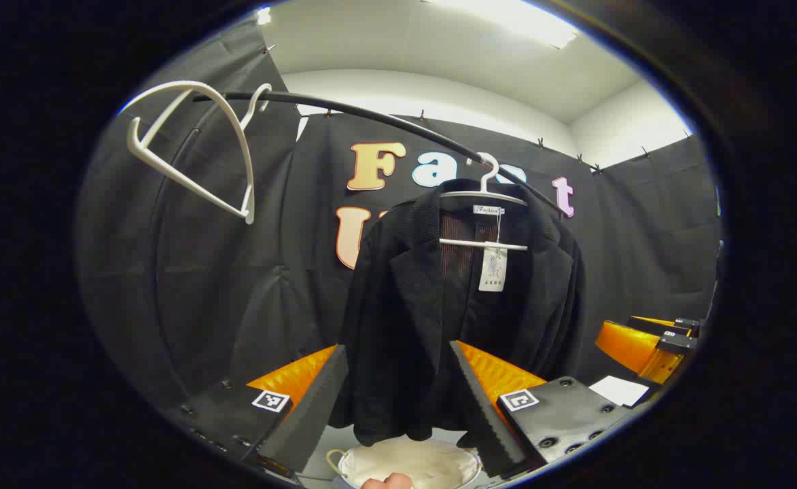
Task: Grasp the clothes on the hanger with both hands and then place them into the laundry hamper below.
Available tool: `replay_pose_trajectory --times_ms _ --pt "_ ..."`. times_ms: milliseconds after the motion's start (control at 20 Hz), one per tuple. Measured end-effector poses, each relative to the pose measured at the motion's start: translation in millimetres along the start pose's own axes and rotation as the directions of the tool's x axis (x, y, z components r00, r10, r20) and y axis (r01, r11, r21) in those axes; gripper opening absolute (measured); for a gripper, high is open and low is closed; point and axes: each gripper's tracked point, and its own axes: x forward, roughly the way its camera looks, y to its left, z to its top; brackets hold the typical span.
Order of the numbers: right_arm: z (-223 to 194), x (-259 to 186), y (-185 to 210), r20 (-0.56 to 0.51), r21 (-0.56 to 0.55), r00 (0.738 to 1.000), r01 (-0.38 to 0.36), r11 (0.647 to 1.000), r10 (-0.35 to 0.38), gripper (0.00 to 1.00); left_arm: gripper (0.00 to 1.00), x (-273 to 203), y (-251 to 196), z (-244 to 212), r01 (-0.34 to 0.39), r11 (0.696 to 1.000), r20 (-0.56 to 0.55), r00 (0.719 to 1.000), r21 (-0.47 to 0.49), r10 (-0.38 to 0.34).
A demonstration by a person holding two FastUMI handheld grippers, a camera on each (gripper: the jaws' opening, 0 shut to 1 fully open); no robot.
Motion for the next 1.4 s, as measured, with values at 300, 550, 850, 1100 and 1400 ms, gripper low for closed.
replay_pose_trajectory --times_ms 300,550,850,1100,1400 --pt "-6.9 1.5 -18.1 -0.025 -0.008 0.999 0.044 0.999 -0.044 0.89 0.96 10.0 -10.0 -6.5 0.018 0.999 0.001 1.0 -0.031 -0.018" --pt "-10.9 0.1 -26.9 -0.045 0.014 0.997 0.068 0.998 -0.067 0.89 0.96 17.1 -11.5 -12.2 0.019 1.0 -0.005 1.0 -0.023 -0.019" --pt "-14.3 10.5 -20.5 -0.058 0.029 0.997 0.057 0.998 -0.055 0.94 0.96 17.1 -19.6 -8.2 0.028 1.0 0.008 1.0 -0.013 -0.028" --pt "-17.5 26.1 -4.2 -0.066 0.057 0.998 0.015 0.998 -0.011 0.98 0.97 16.7 -13.5 -8.3 0.012 1.0 0.01 1.0 -0.003 -0.012" --pt "-20.2 73.3 17.0 -0.066 0.09 0.997 -0.034 0.995 0.04 0.98 1.0 26.8 -15.7 -4.9 0.03 1.0 0.033 0.999 0.009 -0.03"
